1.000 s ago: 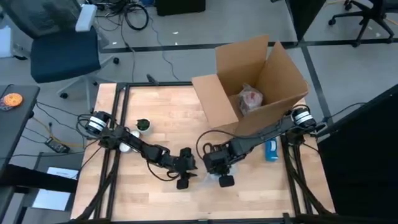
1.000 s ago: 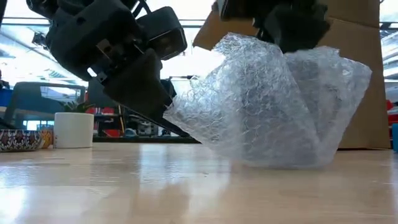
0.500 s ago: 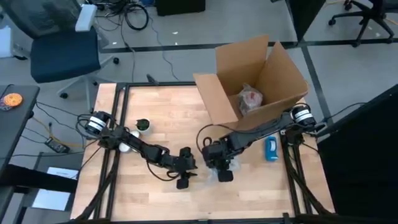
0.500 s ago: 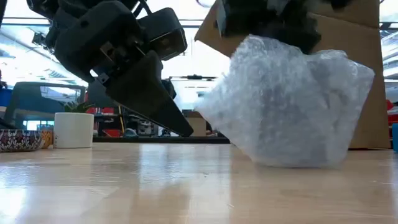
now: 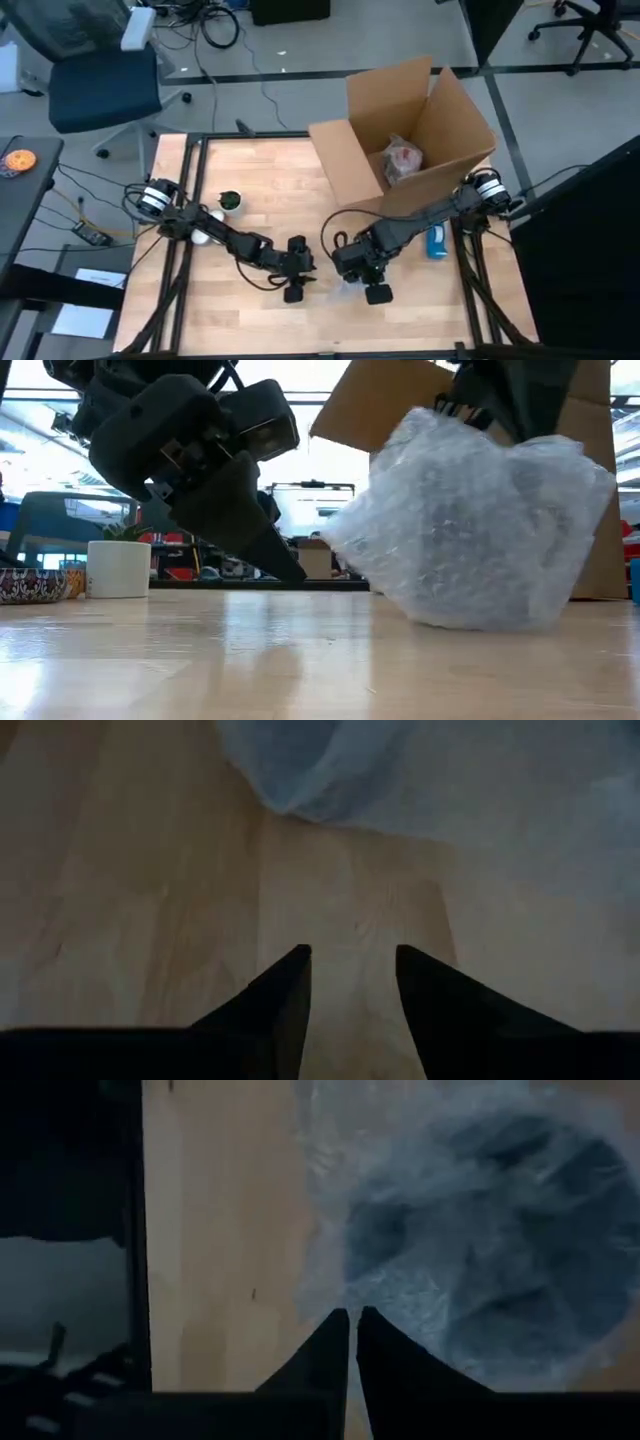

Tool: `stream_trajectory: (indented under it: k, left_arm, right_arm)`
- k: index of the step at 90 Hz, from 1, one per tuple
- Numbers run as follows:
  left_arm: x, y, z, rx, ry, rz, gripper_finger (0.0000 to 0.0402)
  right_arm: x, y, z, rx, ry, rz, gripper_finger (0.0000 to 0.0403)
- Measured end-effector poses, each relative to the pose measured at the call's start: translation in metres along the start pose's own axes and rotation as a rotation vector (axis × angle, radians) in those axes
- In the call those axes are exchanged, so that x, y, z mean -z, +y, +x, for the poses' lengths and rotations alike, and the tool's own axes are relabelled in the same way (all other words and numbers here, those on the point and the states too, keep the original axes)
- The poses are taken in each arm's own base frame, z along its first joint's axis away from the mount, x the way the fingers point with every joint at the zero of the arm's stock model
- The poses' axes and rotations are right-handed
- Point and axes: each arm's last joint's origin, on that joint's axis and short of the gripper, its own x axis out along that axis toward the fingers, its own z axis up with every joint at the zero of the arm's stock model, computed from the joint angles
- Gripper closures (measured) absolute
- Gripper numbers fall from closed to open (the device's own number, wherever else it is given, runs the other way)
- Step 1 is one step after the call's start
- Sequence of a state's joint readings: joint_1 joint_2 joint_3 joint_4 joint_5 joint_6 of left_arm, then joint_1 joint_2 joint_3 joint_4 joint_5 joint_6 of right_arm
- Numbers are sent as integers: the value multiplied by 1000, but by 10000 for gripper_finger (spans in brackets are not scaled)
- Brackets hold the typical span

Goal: Wrap mug
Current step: Wrap the blue mug with bubble wrap

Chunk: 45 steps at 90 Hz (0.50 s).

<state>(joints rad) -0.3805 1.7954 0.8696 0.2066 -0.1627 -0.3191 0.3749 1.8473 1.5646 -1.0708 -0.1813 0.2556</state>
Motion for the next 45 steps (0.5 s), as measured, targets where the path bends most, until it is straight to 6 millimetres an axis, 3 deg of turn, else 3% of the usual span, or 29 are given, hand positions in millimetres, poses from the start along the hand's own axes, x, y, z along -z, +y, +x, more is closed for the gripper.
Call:
stream_trajectory:
  k: [22, 45]
  left_arm:
    - [-1, 0, 0, 3, -14, -3, 271]
    - [-2, -1, 0, 3, -27, -5, 271]
  right_arm:
    - [-3, -6, 5, 65, -8, 17, 403]
    - [-13, -12, 33, 47, 24, -16, 403]
